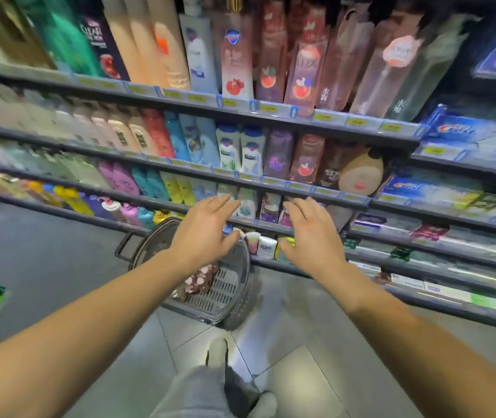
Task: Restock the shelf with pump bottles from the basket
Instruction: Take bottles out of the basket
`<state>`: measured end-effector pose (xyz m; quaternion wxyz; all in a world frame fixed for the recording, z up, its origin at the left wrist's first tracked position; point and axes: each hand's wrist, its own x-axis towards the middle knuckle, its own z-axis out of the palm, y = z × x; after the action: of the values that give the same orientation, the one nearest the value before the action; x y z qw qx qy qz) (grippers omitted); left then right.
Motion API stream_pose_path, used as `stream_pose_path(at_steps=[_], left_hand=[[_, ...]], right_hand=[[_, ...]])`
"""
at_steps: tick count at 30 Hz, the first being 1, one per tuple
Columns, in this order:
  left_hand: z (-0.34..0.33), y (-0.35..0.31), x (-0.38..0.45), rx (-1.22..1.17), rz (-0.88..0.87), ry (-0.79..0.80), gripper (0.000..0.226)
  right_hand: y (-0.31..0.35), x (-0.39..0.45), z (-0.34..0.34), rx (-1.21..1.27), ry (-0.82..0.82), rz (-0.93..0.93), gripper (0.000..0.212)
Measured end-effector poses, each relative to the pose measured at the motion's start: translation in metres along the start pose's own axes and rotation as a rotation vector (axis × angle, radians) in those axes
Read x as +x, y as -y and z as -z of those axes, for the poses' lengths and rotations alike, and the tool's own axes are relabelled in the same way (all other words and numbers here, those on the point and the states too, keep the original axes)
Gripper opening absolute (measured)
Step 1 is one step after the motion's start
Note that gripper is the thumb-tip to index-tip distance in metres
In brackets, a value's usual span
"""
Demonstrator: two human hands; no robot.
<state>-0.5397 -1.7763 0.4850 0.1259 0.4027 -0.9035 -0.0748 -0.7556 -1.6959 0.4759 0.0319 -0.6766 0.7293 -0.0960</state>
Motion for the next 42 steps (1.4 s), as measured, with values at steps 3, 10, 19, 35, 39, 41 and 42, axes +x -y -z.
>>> stream_pose_path(at_steps=[3,10,19,35,39,41,42], left_hand=[[-0.014,0.037,-0.037,-0.006,0.076,0.061,0.062],[-0.043,0.143,-0.082,-0.105,0.201,0.193,0.064],[-0.091,0.285,-0.071,-0.208,0.211,0.331,0.055],[-0.324,0.380,-0.065,-0.220,0.264,0.657,0.064],[-0.409,0.387,-0.063,-0.229,0.269,0.702,0.062],[-0.452,0.392,-0.062,-0.220,0.251,0.700,0.058],[-0.473,0.395,-0.062,-0.216,0.245,0.698,0.056]], right_hand=[[0.034,-0.001,-0.037,0.058,0.061,0.043,0.070],[0.111,0.022,-0.110,0.165,0.190,0.050,0.062],[0.197,0.088,-0.204,0.208,0.461,-0.173,0.059],[0.155,0.141,-0.444,0.156,0.818,-0.248,0.065],[0.126,0.149,-0.530,0.174,0.840,-0.223,0.064],[0.113,0.153,-0.573,0.189,0.843,-0.222,0.064],[0.108,0.155,-0.594,0.193,0.844,-0.222,0.065]])
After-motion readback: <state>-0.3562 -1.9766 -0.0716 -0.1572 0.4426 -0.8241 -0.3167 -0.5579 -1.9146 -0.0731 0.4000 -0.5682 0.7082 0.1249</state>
